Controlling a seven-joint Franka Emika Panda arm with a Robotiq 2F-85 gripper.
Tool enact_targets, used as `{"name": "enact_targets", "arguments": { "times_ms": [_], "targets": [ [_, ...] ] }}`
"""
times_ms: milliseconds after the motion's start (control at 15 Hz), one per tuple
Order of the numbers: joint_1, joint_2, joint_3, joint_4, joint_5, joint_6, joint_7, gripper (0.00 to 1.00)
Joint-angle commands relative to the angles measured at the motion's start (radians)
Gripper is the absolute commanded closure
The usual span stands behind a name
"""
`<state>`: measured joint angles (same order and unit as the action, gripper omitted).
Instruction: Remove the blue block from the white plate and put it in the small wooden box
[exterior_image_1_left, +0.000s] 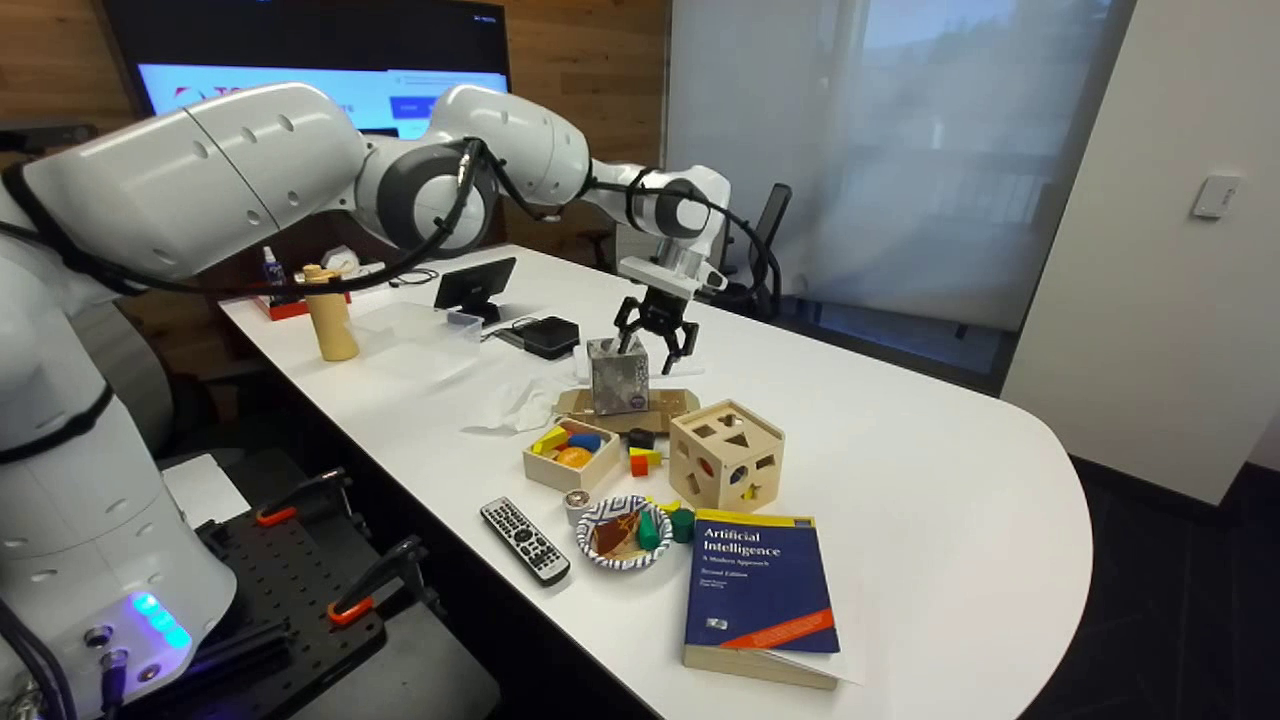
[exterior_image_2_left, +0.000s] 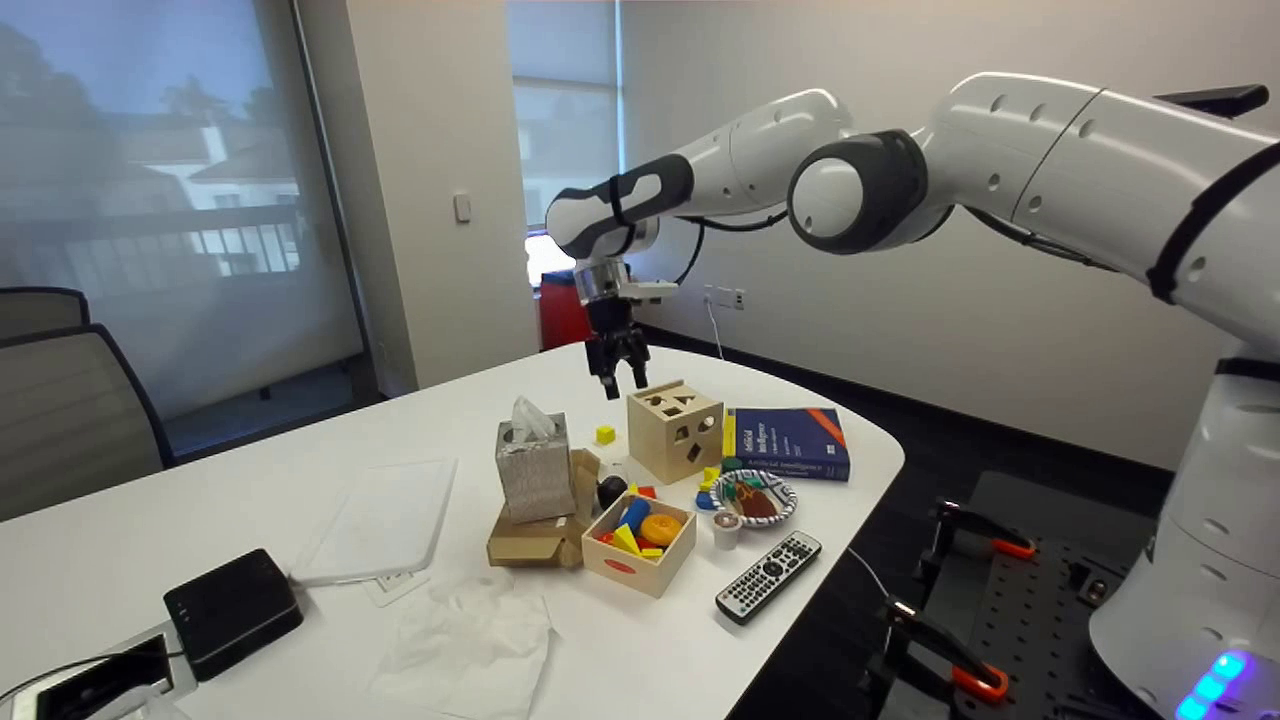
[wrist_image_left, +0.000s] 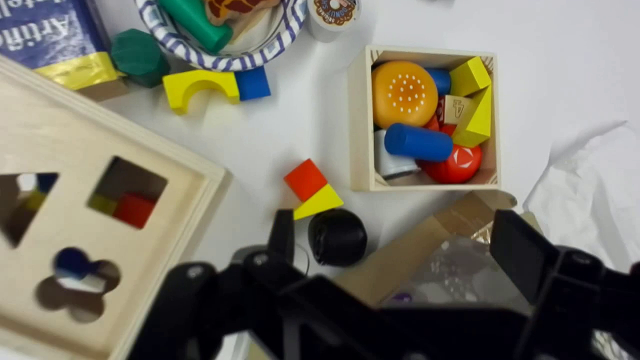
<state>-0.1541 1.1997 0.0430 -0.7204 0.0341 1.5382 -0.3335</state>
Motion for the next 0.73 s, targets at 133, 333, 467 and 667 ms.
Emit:
{"name": "enact_targets", "arguments": {
  "times_ms": [133, 333, 467, 667],
  "targets": [
    [-0.056, -0.128, 0.0, -0.064, 0.032, 0.059, 0.034, 0.0],
    [-0.075, -0.147, -0.003, -0.07, 0.034, 0.069, 0.062, 0.0],
    [-0.084, -0.152, -0.003, -0.075, 0.033, 0.081, 0.069, 0.0],
    [-0.092, -0.148, -0.003, -0.075, 0.031, 0.093, 0.095, 0.0]
  ]
}}
